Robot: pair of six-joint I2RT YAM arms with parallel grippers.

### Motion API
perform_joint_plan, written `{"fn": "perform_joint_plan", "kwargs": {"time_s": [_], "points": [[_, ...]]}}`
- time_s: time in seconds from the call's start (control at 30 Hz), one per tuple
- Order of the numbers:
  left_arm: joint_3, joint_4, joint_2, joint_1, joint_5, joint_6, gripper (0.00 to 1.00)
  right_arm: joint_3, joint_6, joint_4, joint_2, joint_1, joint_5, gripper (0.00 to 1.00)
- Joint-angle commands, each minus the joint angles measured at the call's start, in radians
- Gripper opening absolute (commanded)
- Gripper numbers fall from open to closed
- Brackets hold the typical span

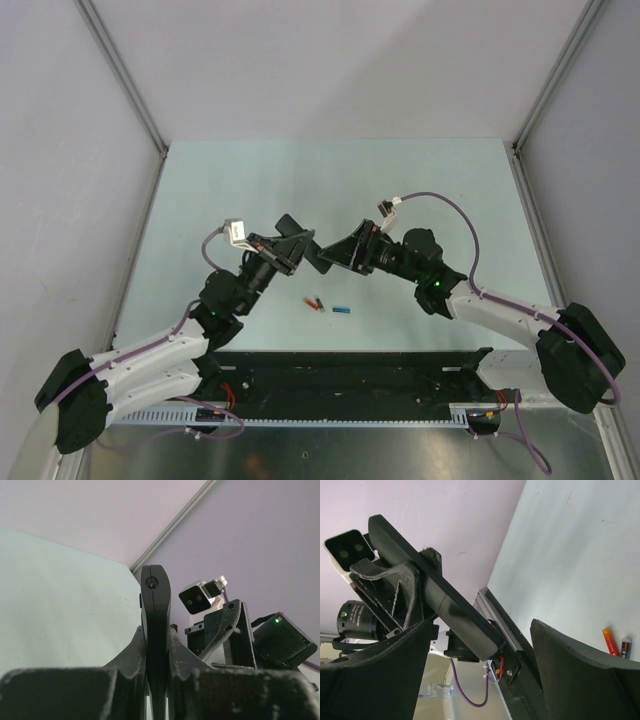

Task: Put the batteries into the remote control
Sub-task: Remove the battery cover from the remote control.

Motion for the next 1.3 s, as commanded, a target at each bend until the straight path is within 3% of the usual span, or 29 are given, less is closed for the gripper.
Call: {"fn": "perform_joint_plan", "kwargs": {"time_s": [0.0,0.27,0.6,1.0,1.27], "points": [[0.033,0.003,-0.008,-0.022,-0.031,0.054,0.0,0.048,0.029,0.087,0.025,0.008,-0.008,0.84],[0.041,-0.005,-0.01,-0.037,-0.057,0.065,0.0,0.05,0.047,0.096,0.053,0.013,-0.014,0.73],[0.047,-0.006,-0.008,-0.04,-0.066,0.073,0.0,0.05,0.027,0.05,0.04,0.02,-0.013,0.75],[0.044,-0.005,-0.013,-0.06,-0.063,0.073,0.0,0.05,0.059,0.085,0.083,0.019,-0.021,0.56],[0.045,-0.006,-0.033,-0.06,-0.077,0.083,0.0,0.05,0.017,0.01,0.06,0.023,-0.017,0.52]]}}
